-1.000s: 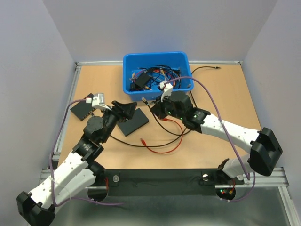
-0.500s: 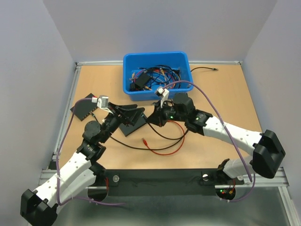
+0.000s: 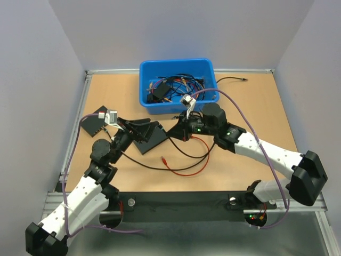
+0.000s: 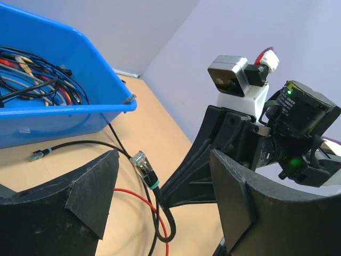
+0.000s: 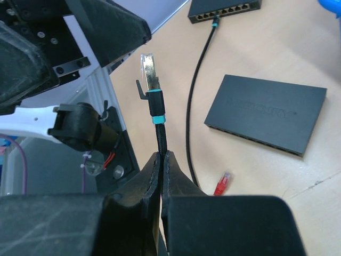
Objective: Insert the plug into the switch port
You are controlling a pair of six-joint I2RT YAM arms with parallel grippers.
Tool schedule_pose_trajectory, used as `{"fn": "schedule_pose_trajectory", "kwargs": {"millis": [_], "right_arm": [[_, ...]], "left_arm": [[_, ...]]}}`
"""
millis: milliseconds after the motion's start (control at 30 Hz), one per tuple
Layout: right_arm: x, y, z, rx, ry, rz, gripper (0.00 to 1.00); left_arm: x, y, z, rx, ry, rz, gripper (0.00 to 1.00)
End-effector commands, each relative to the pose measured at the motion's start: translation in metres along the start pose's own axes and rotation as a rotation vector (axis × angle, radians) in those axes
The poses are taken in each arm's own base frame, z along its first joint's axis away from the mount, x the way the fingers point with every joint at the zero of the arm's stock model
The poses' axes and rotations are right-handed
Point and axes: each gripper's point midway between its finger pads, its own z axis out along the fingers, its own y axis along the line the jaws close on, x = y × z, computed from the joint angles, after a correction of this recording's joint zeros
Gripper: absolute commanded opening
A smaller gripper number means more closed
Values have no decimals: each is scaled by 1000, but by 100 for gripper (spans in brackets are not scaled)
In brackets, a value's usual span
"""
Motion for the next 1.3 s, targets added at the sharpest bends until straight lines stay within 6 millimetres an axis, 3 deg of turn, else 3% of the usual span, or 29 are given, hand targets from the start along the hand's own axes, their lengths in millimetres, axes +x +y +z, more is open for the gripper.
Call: {"fn": "schedule_pose_trajectory", "kwargs": {"millis": [0,367,700,833,1033,1267], "right_arm": [[-17,27,-2,-122,-36,-15,0],[-16,35,-3,-170,-33,-5,0],[-9,28,3,-163,-29,16,0],[-11,26,4,-149,-40,20,0],[-19,18,7,-104,-69,15,1],[-27,8,10,-47,-96,1,24]], "left_arm": [[-6,-9,-1,55,-34,-5,79],[3,-5,8,66,-10,-37,73],[6,-13,10,109,11,-45,33],[7,-12,9,106,8,-52,0],[10,-1,11,35,24,-90,0],[10,11,9,-63,42,-147,0]]}}
